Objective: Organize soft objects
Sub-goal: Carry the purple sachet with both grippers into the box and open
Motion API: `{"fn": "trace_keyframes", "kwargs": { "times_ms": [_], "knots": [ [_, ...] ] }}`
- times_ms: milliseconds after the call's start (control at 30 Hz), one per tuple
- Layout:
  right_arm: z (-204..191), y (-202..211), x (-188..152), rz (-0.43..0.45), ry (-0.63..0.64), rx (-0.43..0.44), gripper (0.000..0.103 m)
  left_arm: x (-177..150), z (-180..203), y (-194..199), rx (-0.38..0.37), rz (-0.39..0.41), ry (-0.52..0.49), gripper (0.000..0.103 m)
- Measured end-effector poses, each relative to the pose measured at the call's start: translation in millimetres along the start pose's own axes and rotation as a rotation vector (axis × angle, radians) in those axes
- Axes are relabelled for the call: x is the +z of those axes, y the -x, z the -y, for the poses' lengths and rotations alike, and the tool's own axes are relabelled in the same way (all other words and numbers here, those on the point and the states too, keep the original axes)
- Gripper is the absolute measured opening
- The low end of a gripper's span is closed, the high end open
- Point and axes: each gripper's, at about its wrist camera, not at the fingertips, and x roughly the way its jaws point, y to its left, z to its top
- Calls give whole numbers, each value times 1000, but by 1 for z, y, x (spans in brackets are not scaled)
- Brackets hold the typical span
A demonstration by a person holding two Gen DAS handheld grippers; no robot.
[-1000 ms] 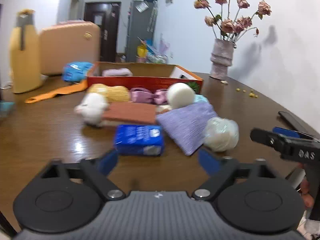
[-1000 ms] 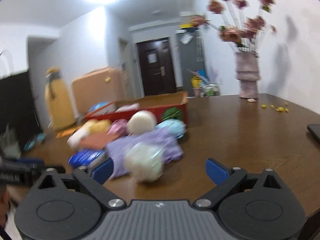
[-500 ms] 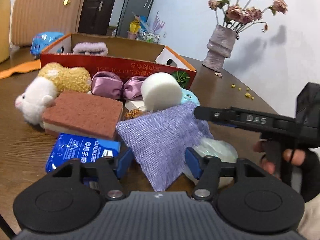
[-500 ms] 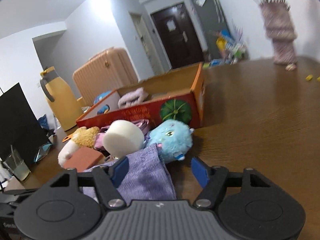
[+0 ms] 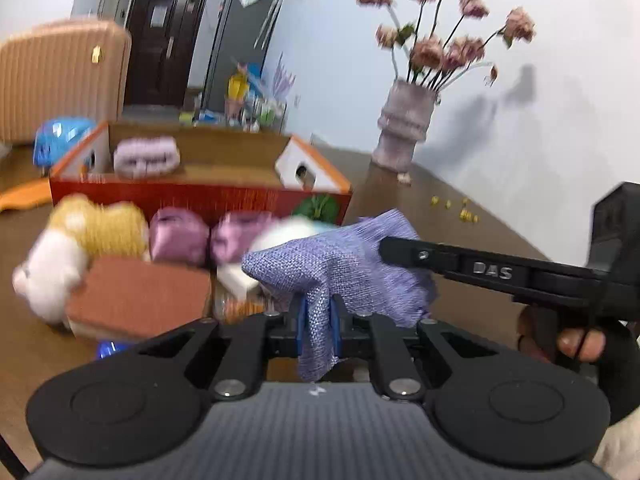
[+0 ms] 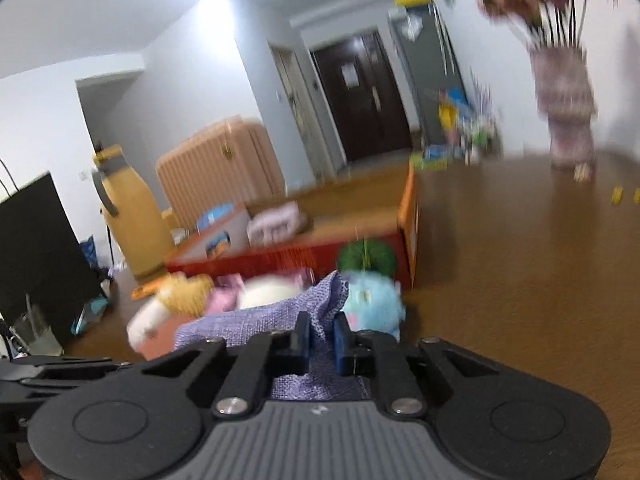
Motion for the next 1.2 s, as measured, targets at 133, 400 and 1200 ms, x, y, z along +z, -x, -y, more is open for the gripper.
{"fn": "trace_keyframes", "kwargs": {
  "times_ms": [133, 400, 1200],
  "knots": [
    [-16, 27, 11, 76, 25, 10, 11, 10, 9, 20, 0, 49, -17, 13],
    [-21, 34, 22, 95, 26, 30, 11, 27, 8, 33, -6, 74, -22, 12],
    [32, -333, 169, -363, 251, -409, 17, 203, -144, -315, -29, -379, 160, 15]
  ]
}}
